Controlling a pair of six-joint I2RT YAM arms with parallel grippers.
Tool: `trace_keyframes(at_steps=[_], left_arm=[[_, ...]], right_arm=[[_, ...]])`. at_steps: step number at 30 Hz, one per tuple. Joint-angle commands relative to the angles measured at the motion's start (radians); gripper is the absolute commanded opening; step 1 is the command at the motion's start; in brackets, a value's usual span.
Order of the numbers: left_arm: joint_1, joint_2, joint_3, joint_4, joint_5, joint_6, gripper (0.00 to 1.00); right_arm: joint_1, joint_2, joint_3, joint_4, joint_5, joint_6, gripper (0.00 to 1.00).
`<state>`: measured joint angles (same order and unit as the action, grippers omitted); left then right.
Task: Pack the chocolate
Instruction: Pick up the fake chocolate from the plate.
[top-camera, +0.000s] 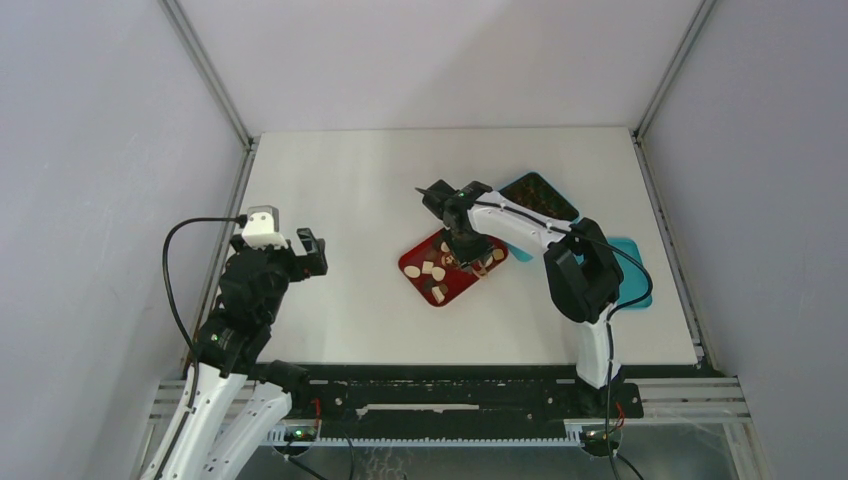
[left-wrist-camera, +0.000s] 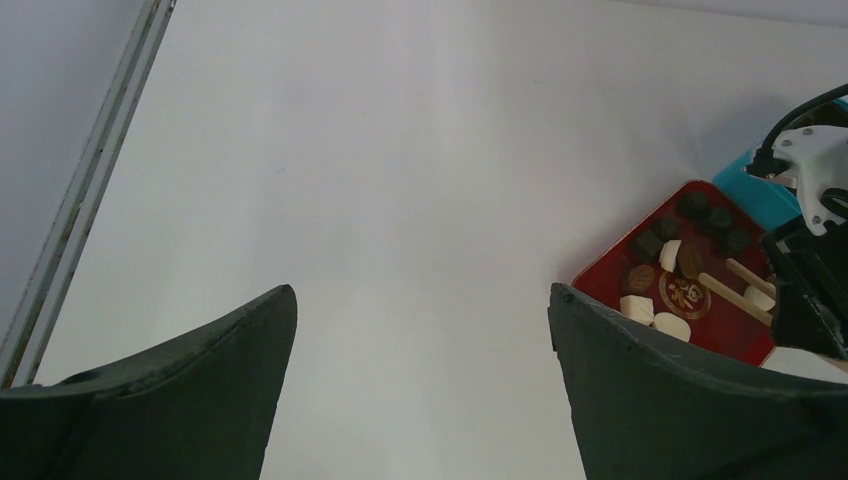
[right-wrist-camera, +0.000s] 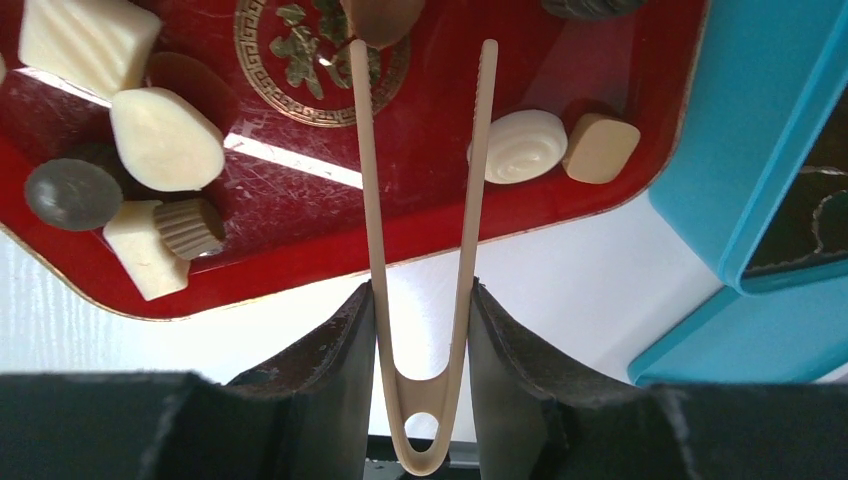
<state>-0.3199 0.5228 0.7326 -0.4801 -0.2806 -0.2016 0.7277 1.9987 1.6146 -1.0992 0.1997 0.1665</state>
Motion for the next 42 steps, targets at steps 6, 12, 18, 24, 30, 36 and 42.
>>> trace_keyframes(at_steps=[6, 12, 18, 24, 30, 36, 42], left_arm=[[0.007, -0.007, -0.021, 0.046, 0.015, 0.001, 1.00], [0.007, -0.003, -0.022, 0.046, 0.015, 0.002, 1.00], [0.007, 0.000, -0.021, 0.047, 0.014, 0.002, 1.00], [0.007, 0.001, -0.021, 0.048, 0.014, 0.003, 1.00], [0.006, 0.001, -0.021, 0.046, 0.015, 0.002, 1.00], [0.007, -0.003, -0.021, 0.046, 0.015, 0.002, 1.00], [0.007, -0.008, -0.021, 0.046, 0.017, 0.001, 1.00]], right_arm=[[-0.004, -0.028, 0.026, 0.060, -0.058, -0.001, 0.43], [-0.020, 0.017, 0.056, 0.072, -0.074, -0.007, 0.43], [-0.034, 0.046, 0.068, 0.078, -0.081, -0.010, 0.42], [-0.043, 0.055, 0.067, 0.084, -0.082, -0.019, 0.36], [-0.054, 0.000, 0.036, 0.086, -0.070, -0.023, 0.17], [-0.071, -0.079, -0.013, 0.086, -0.050, -0.024, 0.00], [-0.083, -0.107, -0.033, 0.082, -0.050, -0.029, 0.00]])
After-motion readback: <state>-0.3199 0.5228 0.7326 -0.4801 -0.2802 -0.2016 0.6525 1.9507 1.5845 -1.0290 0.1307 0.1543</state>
